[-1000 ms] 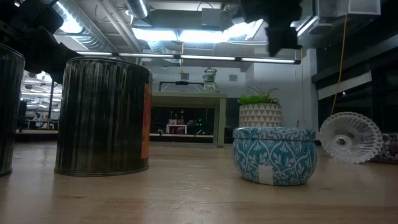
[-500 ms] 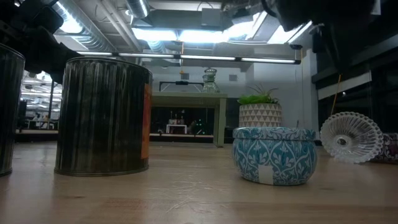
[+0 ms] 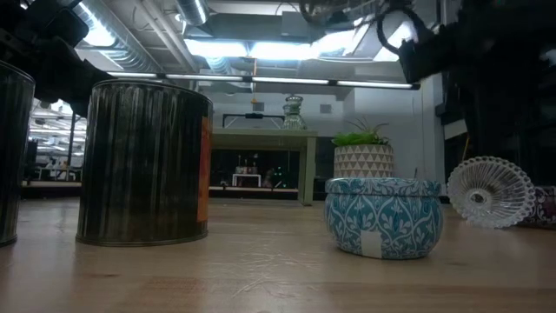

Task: Pick & Place candle stick holders
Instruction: Put the transparent glass candle holder on the shelf

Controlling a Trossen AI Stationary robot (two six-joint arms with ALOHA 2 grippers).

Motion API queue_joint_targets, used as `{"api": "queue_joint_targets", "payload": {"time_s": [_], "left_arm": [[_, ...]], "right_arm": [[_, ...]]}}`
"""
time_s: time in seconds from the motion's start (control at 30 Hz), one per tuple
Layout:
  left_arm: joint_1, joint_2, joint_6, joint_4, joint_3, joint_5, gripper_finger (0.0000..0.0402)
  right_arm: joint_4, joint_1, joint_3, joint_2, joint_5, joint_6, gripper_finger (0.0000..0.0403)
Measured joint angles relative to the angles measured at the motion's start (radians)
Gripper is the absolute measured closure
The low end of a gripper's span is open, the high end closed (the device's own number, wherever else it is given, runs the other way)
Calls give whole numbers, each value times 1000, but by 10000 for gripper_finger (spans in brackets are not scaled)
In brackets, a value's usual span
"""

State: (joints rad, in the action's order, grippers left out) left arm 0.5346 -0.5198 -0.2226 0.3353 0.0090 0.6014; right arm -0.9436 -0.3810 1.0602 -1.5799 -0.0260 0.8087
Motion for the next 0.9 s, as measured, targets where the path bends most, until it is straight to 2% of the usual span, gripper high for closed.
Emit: {"api": "queue_joint_targets", "payload": {"time_s": [0.3,0.5,0.67,0.9], "left_arm": [[0,0,0,0,0,0,370],[0,0,0,0,0,0,370],[0,0,0,0,0,0,370],[0,0,0,0,0,0,370]], "right_arm": [[2,0,-57,0,-103,-8,204],[4,0,-90,4,-114,-12,257],[-13,-15,-96,6,-193,-13,304],[-12,-54,-98,4,-250,-13,323]]}}
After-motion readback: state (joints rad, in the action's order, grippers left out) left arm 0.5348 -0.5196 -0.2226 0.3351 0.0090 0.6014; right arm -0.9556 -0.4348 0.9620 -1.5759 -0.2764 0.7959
